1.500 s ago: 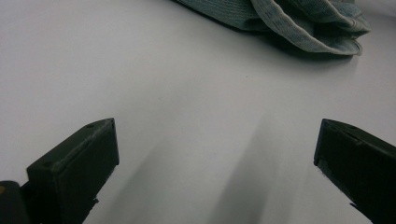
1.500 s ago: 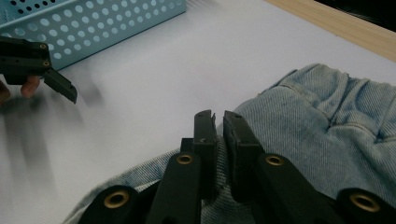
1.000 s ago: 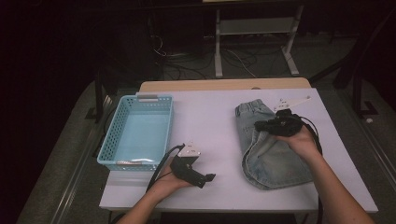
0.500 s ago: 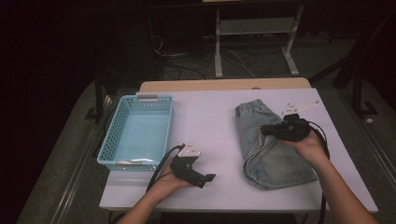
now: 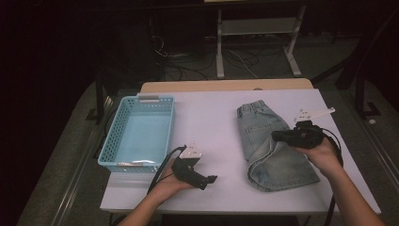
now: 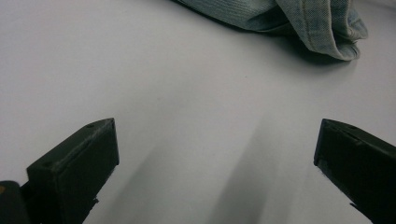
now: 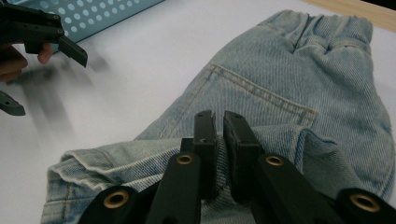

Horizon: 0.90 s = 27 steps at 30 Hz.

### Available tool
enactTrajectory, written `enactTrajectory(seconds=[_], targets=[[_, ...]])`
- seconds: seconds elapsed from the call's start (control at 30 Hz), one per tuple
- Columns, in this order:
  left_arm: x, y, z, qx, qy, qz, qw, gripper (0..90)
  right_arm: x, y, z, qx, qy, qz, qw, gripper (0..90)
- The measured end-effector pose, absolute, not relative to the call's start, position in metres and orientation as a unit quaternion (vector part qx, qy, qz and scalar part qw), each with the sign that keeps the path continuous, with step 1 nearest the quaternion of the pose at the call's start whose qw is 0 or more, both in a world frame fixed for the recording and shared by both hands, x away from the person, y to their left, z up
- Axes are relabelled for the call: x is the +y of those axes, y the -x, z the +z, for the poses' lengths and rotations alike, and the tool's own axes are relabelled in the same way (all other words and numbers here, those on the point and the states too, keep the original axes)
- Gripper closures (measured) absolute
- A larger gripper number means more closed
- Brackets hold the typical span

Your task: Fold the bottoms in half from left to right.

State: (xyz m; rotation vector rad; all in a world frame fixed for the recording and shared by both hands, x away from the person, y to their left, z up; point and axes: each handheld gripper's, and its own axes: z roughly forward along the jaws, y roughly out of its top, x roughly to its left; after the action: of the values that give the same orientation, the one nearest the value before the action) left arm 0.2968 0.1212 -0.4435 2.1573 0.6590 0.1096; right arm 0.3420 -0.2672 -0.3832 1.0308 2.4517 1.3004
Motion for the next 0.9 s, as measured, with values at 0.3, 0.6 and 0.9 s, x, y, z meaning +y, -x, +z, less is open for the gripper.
enactTrajectory(seconds=[0.3, 0.6, 0.9], targets=[[0.121, -0.297, -0.444, 0.264, -0.864, 0.043, 0.427, 0.0, -0.276, -0.335, -0.386, 0.824, -0.353, 0.433, 0.093, 82.8], [0.121, -0.297, -0.444, 0.265, -0.864, 0.044, 0.426, 0.0, -0.289, -0.324, -0.390, 0.822, -0.364, 0.427, 0.096, 82.8], [0.121, -0.297, -0.444, 0.265, -0.864, 0.043, 0.426, 0.0, -0.306, -0.313, -0.396, 0.820, -0.378, 0.419, 0.097, 82.8]])
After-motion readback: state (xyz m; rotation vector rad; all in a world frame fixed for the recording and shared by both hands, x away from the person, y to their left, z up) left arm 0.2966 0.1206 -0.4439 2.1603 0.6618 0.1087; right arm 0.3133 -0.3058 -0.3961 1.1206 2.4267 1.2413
